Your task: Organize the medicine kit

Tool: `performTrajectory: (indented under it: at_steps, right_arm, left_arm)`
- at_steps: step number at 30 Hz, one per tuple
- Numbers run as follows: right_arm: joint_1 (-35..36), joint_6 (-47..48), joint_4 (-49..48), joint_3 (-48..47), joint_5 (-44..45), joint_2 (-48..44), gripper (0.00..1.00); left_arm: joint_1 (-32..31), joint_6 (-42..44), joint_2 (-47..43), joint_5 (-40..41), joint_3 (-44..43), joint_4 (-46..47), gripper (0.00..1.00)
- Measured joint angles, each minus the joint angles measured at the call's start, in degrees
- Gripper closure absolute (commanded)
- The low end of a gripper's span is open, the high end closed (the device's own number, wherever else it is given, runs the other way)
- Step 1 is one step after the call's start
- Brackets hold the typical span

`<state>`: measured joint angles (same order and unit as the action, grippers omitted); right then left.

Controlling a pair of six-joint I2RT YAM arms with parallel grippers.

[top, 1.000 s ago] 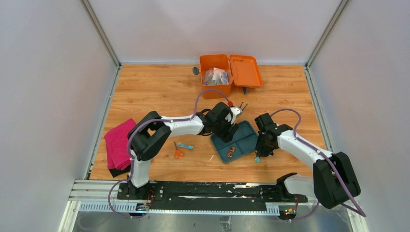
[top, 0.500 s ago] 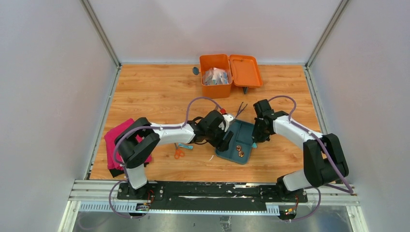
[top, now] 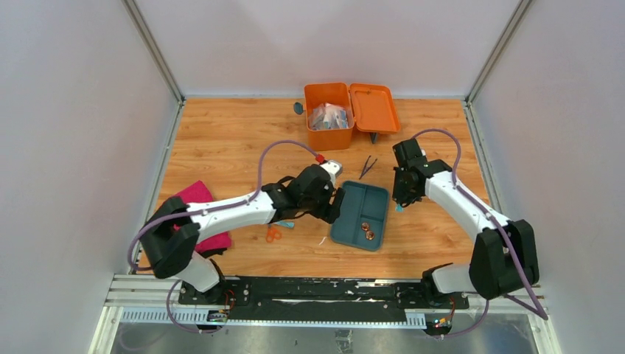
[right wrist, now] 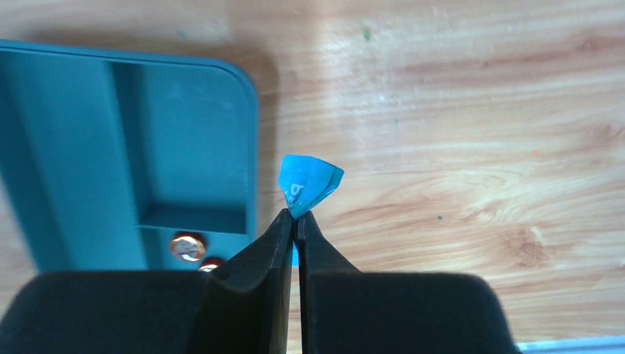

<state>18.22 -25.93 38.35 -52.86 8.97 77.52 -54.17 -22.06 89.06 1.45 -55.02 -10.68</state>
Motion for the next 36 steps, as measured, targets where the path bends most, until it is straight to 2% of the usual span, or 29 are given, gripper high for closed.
performTrajectory:
  at_steps: [7, 12, 19, 28, 36]
  right_arm:
    - [0.04, -0.31, -2.27, -2.97, -8.68, -2.36, 0.98]
    - [0.81, -1.51, -4.35, -3.02, -12.50, 3.06, 0.97]
    - [2.43, -2.19, -6.88, -4.46, -14.86, 10.71, 0.96]
    - [4.00, -3.13, -9.27, -6.86, -15.28, 16.59, 0.87]
    - [5.53, -4.50, -9.27, -6.86, -15.28, 16.98, 0.64]
  left_arm:
    - [0.52, -7.48, -14.84, 14.10, 2.93, -6.62, 0.24]
    - [1.03, -14.34, -26.14, 21.35, 10.64, -11.98, 0.24]
    - [1.18, -21.94, -39.30, 26.47, 20.37, -19.52, 0.23]
    - [1.18, -26.71, -43.45, 28.37, 22.88, -23.04, 0.23]
    - [1.18, -27.71, -43.41, 28.81, 22.88, -23.45, 0.23]
